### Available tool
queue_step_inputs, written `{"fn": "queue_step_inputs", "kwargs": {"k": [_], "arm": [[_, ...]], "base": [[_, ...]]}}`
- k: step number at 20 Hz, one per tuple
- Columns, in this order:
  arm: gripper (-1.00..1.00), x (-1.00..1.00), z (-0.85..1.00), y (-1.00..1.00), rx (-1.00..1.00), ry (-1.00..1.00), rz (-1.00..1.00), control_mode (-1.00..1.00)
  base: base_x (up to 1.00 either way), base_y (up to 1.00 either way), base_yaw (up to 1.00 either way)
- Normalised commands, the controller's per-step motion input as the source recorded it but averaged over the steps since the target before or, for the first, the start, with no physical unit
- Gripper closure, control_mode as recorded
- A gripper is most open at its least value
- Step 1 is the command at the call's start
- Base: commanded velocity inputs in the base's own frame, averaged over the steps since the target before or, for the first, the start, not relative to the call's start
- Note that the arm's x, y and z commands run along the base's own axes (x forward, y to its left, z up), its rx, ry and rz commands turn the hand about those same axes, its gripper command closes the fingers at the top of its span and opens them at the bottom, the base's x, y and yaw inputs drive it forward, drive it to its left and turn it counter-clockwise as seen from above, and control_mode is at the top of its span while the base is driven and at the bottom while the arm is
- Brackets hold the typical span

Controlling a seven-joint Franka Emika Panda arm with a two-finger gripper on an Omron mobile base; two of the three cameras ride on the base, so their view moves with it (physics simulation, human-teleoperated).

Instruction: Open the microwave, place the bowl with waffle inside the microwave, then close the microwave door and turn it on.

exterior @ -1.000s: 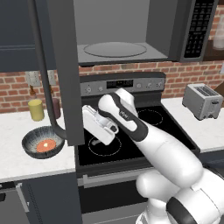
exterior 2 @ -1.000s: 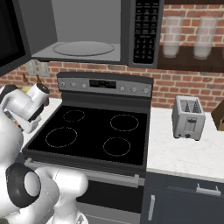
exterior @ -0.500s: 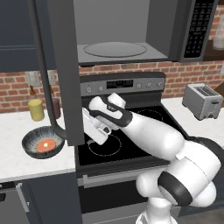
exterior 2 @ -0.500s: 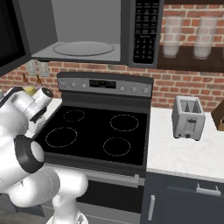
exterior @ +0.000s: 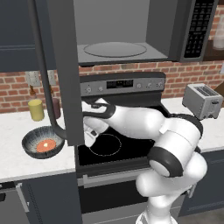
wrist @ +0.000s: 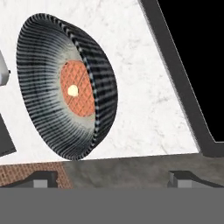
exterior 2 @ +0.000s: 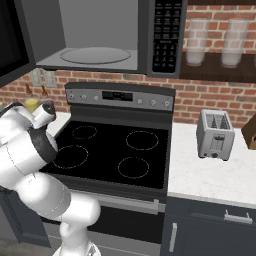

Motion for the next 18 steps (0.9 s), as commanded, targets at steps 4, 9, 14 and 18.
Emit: {"fn": "queue_step_inputs", "kwargs": {"k": [4, 9, 14, 18], "arm": [[-1.00, 0.41, -0.36, 0.25, 0.00, 0.01, -0.02, -1.00], [-1.00, 0.40, -0.25, 0.13, 0.00, 0.01, -0.03, -1.00], [-1.00, 0.45, -0.32, 0.24, 0.00, 0.04, -0.05, -1.00], [-1.00, 0.41, -0.34, 0.29, -0.01, 0.05, -0.05, -1.00]], "base": [[0.00, 0.00, 0.00], [0.00, 0.00, 0.00], [0.00, 0.00, 0.00], [0.00, 0.00, 0.00]]}}
